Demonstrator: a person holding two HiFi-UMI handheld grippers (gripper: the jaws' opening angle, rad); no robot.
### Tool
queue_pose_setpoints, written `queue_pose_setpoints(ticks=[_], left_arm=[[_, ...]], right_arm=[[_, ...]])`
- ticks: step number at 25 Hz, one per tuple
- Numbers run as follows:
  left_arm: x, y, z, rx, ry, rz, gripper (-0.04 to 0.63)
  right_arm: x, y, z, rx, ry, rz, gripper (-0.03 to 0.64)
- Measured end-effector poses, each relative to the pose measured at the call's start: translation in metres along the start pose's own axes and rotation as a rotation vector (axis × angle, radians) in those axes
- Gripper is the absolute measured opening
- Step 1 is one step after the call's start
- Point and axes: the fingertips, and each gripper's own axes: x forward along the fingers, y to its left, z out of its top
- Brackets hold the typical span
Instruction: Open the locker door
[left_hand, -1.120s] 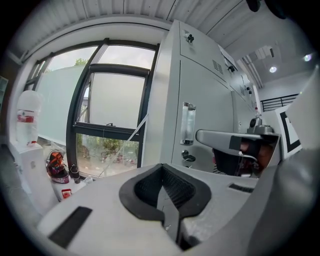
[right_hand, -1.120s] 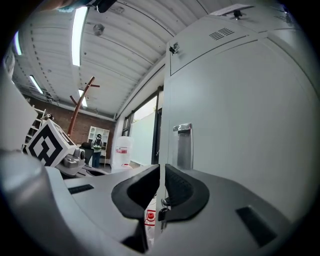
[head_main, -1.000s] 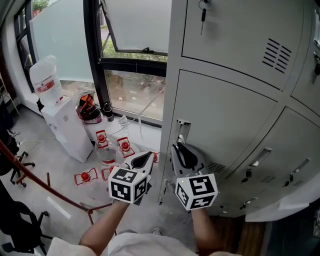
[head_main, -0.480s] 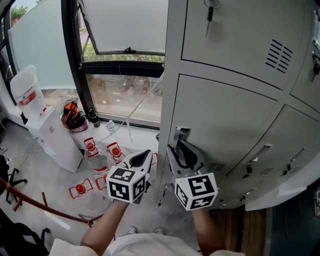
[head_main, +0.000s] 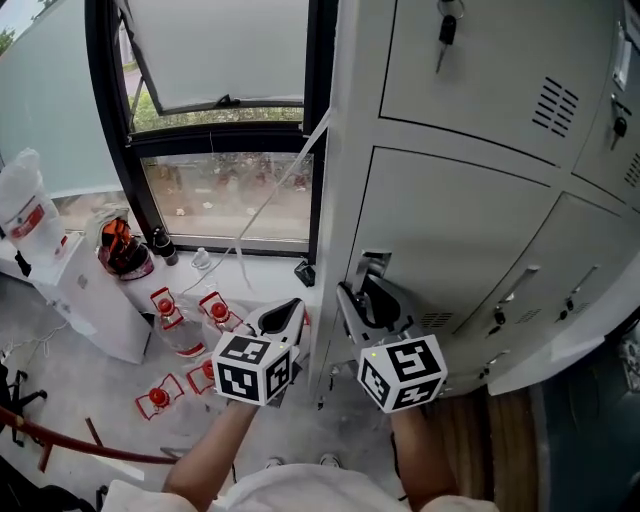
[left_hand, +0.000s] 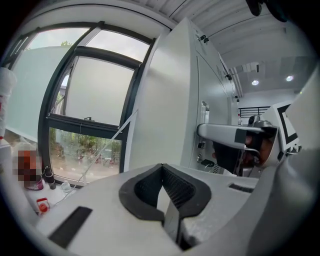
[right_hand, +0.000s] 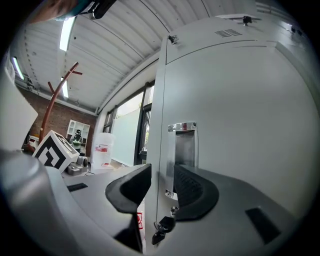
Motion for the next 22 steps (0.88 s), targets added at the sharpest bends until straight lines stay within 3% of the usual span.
queue_pose_setpoints(ticks=[10,19,22], left_arm=[[-0.005,-0.013,-0.002,0.023,0.009,-0.130,0.006],[-0.015,-0.012,-0.007,0.035,0.026,-0.187,0.006],[-0.015,-0.012,-0.009,0.037,0.030,-0.197,0.006]], right_arm=[[0.001,0.003,0.001,0.076,0.012,-0.048,0.147],[-0.001,-0.003,0.002,0.164,-0.004,-0.068,0.147],[-0.010,-0.002,0.003,0.174,-0.019,-0.061,0.107]])
